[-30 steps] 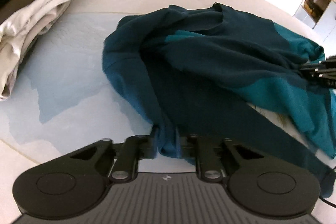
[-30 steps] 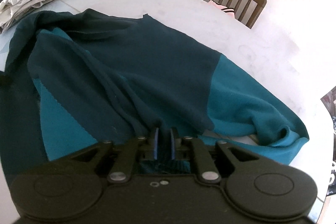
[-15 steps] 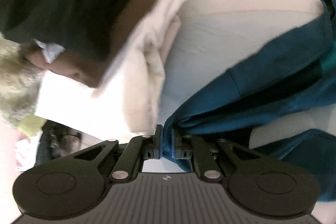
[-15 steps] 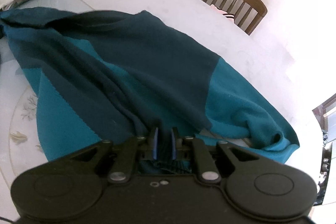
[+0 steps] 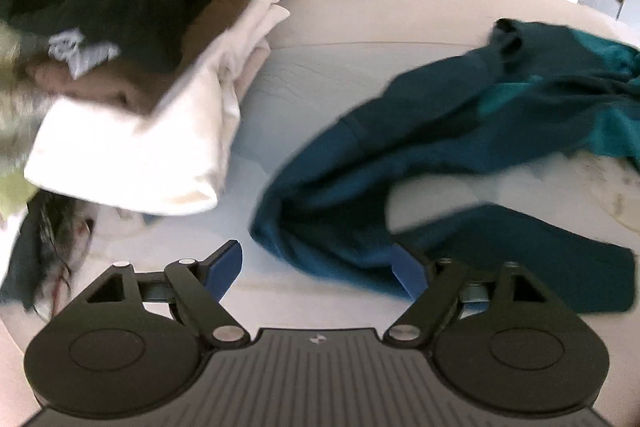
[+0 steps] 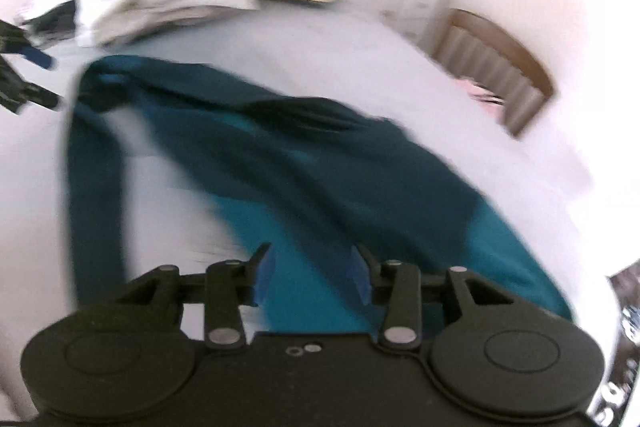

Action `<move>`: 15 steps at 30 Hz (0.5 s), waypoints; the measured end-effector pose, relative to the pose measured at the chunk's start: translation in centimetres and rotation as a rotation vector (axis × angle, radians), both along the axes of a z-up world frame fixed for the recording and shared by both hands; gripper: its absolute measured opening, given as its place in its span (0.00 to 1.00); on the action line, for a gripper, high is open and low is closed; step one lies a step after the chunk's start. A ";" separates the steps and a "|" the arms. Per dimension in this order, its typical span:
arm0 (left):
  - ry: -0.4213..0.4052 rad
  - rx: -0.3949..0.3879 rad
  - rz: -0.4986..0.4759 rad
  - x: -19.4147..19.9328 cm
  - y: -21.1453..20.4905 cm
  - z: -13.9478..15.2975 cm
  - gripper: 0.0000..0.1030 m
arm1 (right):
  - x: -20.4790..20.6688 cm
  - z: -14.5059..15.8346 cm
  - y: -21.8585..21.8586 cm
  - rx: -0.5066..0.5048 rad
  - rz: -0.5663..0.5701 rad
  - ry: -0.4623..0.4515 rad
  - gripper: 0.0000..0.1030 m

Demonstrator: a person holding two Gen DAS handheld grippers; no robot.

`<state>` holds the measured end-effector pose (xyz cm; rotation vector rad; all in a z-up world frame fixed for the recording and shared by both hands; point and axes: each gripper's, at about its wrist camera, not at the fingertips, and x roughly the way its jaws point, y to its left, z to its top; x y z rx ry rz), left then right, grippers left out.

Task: Fold clothes
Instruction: 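Shake the sweater out with the right gripper and lay it flat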

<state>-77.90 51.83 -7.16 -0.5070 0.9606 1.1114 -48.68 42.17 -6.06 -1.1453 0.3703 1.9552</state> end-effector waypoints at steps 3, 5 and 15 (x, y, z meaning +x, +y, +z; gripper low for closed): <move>-0.074 -0.027 0.012 -1.0 -2.6 -0.2 0.79 | -4.3 -0.8 -2.4 -0.045 0.095 0.037 1.00; -0.116 -0.031 0.018 -1.6 -4.4 -0.4 0.79 | -7.1 -1.9 -3.7 -0.096 0.151 0.042 1.00; -0.312 -0.011 0.025 -4.3 -8.7 -1.6 0.79 | -13.5 -6.2 -5.4 -0.231 0.195 -0.042 1.00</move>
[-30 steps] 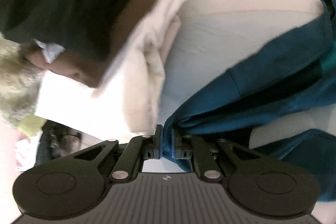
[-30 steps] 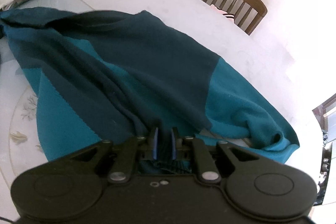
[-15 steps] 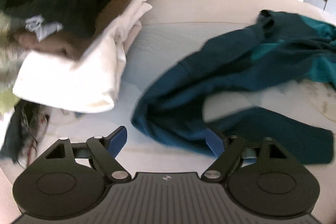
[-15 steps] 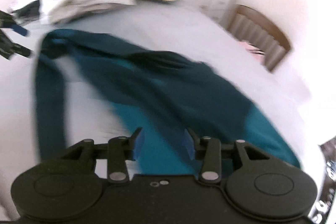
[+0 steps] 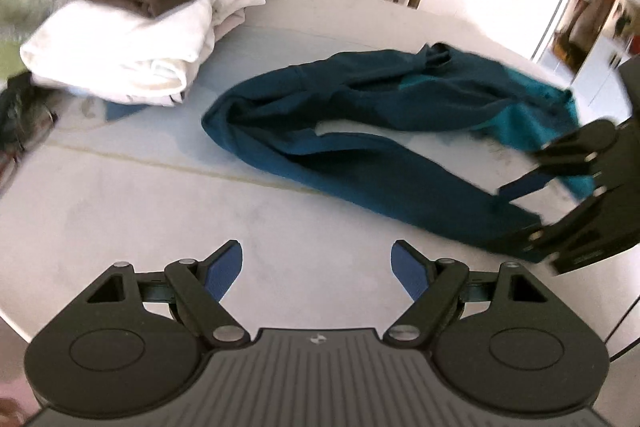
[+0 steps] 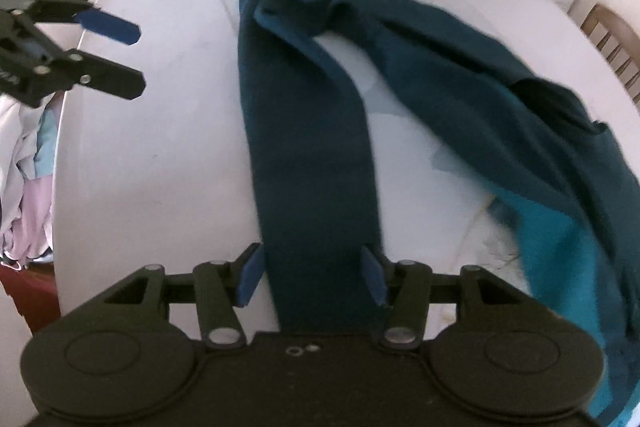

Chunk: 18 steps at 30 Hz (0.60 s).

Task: Fold clothes
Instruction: 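Shake the sweater out with the right gripper and lay it flat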

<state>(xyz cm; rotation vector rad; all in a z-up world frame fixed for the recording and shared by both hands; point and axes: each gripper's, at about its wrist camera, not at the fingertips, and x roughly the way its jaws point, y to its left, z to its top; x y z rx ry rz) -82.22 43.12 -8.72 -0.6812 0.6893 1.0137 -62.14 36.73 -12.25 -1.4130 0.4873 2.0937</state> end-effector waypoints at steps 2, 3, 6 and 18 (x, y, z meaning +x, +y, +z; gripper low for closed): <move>-0.050 -0.024 0.011 -0.5 -0.1 -0.2 0.79 | -0.5 0.0 0.0 -0.012 -0.010 -0.006 1.00; -0.075 -0.037 0.018 -0.7 -0.1 -0.3 0.79 | -0.9 0.1 0.0 -0.014 -0.016 -0.012 1.00; -0.156 -0.092 0.040 -1.6 0.2 -0.8 0.79 | -1.8 0.6 0.3 -0.060 -0.057 0.002 1.00; -0.237 -0.131 0.176 -7.3 0.3 -1.5 0.79 | -9.5 2.5 -1.9 -0.294 0.258 0.174 1.00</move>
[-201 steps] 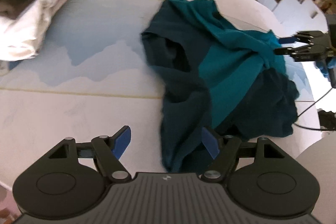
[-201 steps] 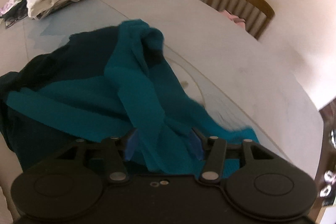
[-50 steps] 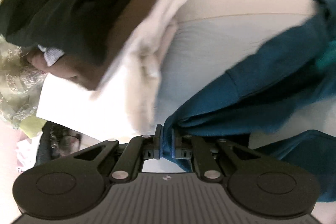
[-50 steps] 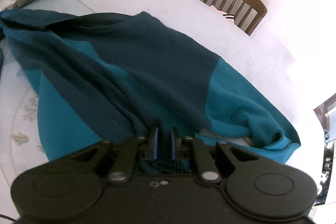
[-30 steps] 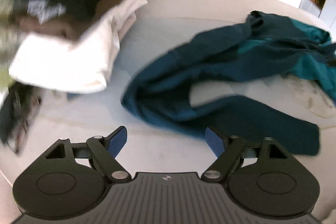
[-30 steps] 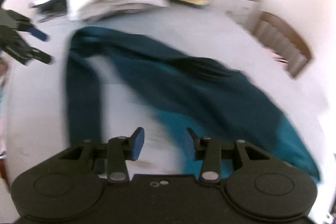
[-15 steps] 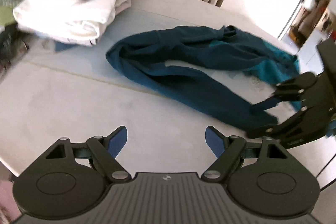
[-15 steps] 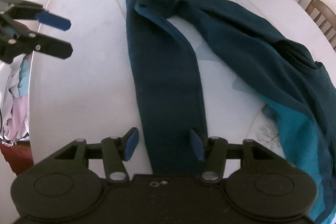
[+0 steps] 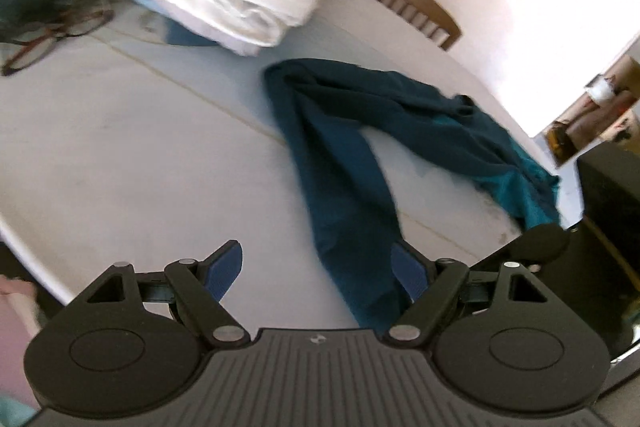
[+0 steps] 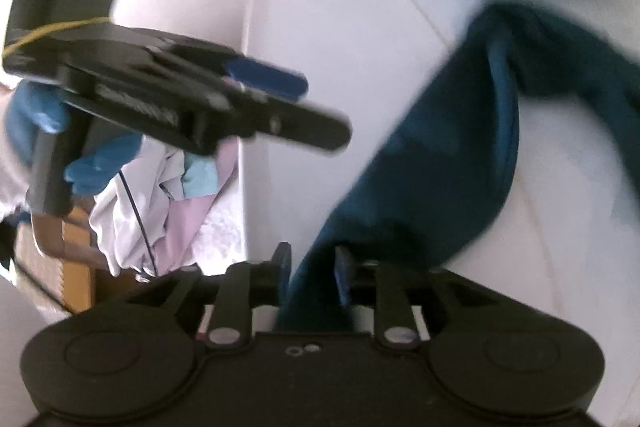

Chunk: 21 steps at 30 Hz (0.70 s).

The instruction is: Fold clothes

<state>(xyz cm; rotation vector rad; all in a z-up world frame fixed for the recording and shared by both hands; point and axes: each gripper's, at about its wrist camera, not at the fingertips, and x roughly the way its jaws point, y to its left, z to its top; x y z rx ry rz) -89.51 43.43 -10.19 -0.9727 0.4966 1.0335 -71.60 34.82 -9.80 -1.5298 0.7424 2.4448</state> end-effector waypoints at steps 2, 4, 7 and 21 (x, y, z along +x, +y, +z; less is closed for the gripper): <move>0.017 -0.006 -0.002 -0.5 -0.2 0.0 0.79 | 0.6 1.6 1.0 0.064 0.027 0.000 1.00; 0.031 -0.007 -0.028 -0.4 -0.5 0.1 0.79 | 2.0 3.3 3.5 0.138 0.008 -0.012 1.00; 0.065 0.004 -0.087 0.8 -0.9 0.3 0.79 | 4.3 5.3 8.2 0.270 -0.062 -0.045 1.00; 0.048 0.045 -0.387 7.7 -1.3 0.2 0.78 | 8.0 0.6 19.1 0.390 -0.198 -0.158 1.00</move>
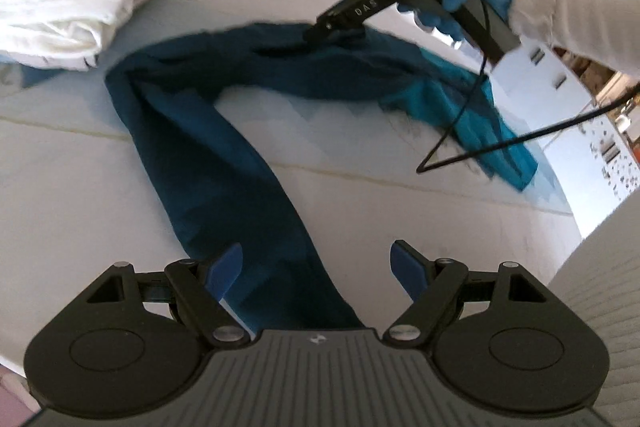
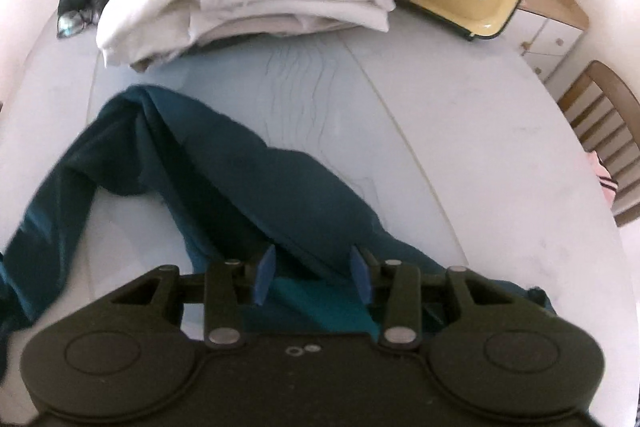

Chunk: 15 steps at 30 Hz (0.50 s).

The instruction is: Fold clothes

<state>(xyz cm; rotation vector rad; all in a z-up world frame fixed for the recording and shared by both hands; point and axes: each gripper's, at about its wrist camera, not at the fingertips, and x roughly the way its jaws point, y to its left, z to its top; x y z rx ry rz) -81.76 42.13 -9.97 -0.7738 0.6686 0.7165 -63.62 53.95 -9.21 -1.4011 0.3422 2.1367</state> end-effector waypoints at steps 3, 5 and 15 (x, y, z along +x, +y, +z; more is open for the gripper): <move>0.019 -0.030 0.001 0.1 0.1 -0.8 0.78 | -0.6 -0.8 0.3 0.009 0.038 0.011 1.00; 0.033 -0.048 0.003 0.1 0.2 -1.4 0.78 | -0.6 -0.7 0.8 0.015 0.042 0.023 1.00; 0.010 -0.050 0.027 -0.1 0.2 -1.7 0.78 | -2.6 0.4 6.6 0.077 0.042 0.046 1.00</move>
